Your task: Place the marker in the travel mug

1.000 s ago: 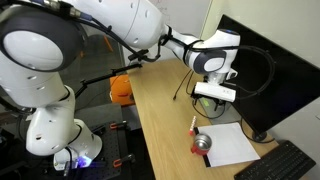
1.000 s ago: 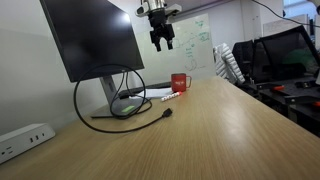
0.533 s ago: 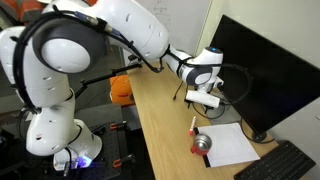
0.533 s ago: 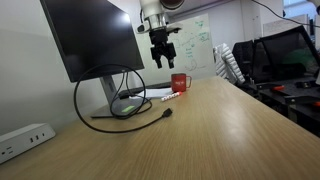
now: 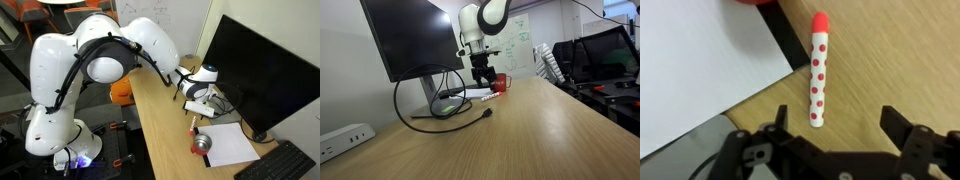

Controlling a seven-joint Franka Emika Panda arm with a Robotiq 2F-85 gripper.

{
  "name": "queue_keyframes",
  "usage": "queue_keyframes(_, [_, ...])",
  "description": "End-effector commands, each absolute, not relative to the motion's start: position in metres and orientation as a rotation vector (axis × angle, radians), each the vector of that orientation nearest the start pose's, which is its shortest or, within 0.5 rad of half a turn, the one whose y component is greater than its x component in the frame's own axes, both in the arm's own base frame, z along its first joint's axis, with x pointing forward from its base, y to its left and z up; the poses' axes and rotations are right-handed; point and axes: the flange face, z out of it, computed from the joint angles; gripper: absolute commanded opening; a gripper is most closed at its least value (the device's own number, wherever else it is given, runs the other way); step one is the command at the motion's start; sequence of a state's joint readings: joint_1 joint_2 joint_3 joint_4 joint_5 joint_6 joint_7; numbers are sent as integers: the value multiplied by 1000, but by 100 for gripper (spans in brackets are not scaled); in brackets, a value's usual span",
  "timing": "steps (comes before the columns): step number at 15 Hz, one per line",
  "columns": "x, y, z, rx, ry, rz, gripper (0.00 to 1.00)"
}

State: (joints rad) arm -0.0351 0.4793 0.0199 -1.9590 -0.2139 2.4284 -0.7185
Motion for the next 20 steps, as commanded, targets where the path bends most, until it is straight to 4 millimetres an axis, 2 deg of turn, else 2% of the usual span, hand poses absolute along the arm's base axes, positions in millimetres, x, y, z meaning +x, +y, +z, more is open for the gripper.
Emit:
queue_keyframes(1, [628, -16, 217, -2956, -1353, 108, 100])
queue_keyframes(2, [631, -17, 211, -2949, -1360, 127, 97])
queue_keyframes(4, [635, -20, 201, -2946, -1355, 154, 78])
queue_keyframes(9, [641, -15, 189, -2930, -1376, 158, 41])
queue_keyframes(12, [641, -10, 197, -2914, -1377, 150, 19])
queue_keyframes(14, [636, -12, 208, -2897, -1344, 194, 4])
queue_keyframes(15, [634, -14, 215, -2887, -1333, 199, 0])
queue_keyframes(16, [633, -17, 224, -2877, -1337, 173, 4])
queue_keyframes(20, [631, -38, 276, -2793, -1474, -50, 5])
